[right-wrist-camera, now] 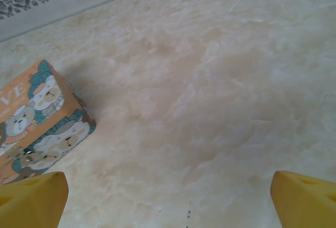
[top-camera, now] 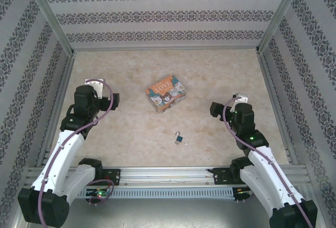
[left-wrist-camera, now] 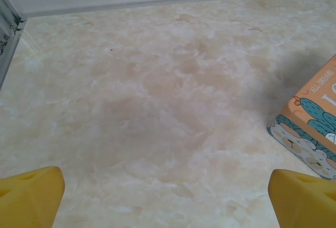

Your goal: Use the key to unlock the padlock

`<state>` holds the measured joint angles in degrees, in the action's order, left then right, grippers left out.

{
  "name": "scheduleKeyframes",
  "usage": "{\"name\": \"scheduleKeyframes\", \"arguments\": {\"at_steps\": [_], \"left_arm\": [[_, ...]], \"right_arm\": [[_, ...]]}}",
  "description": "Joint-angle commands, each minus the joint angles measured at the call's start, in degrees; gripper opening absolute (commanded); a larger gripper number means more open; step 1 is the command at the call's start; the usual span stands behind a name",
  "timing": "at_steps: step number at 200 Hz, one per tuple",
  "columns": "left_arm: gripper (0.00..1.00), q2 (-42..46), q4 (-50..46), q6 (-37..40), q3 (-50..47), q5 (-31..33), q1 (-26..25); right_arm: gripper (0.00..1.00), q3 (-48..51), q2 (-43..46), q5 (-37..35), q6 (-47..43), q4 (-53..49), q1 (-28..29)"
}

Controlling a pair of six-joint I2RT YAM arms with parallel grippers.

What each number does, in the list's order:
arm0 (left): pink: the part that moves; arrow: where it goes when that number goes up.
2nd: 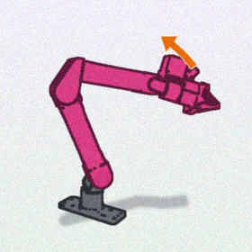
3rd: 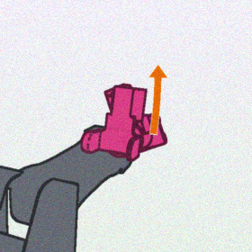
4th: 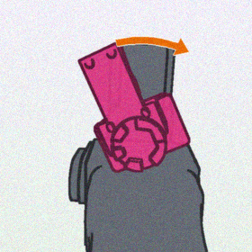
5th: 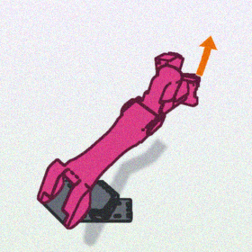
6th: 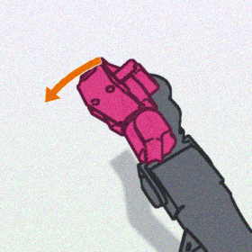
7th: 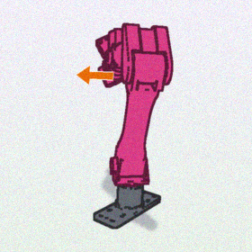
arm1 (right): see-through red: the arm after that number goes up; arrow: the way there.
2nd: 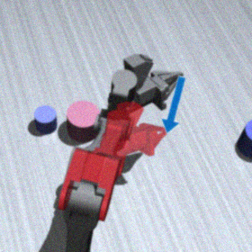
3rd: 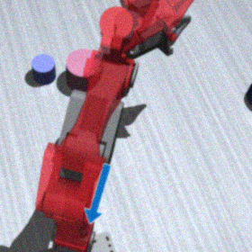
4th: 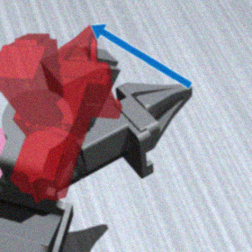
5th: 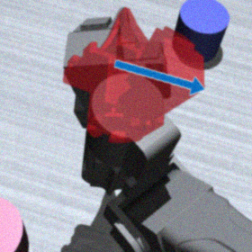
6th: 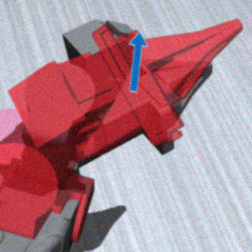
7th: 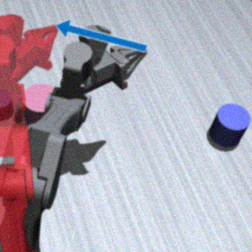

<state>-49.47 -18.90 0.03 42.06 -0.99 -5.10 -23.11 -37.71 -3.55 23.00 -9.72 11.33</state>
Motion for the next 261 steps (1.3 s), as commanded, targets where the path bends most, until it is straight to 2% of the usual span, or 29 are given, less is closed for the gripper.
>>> {"name": "scheduleKeyframes", "arguments": {"at_steps": [1,46,72,137,204,261], "left_arm": [[1.0,1.91,1.14,1.69,-0.25,2.42,0.8],[0.99,6.27,8.44,0.95,-4.71,6.44,0.8],[0.99,6.25,11.38,0.58,-6.25,8.84,0.8],[0.99,3.91,21.88,-0.58,-13.94,16.06,0.81],[0.99,-1.21,24.09,-1.27,-14.46,15.96,0.89],[0.99,-1.72,24.82,-2.23,-16.28,16.94,1.01]], "right_arm": [[0.98,0.84,-1.2,-5.93,-3.89,4.0,-1.0],[0.98,0.77,-7.58,-10.56,-12.45,11.09,-2.04],[0.98,2.08,-10.43,-10.95,-16.35,17.37,-3.39],[0.98,7.83,-21.43,-5.11,-18.91,39.59,-8.45],[0.98,9.75,-33.92,-1.4,-21.02,60.35,-9.27],[0.98,9.22,-41.92,1.45,-21.95,69.31,-9.88]]}}
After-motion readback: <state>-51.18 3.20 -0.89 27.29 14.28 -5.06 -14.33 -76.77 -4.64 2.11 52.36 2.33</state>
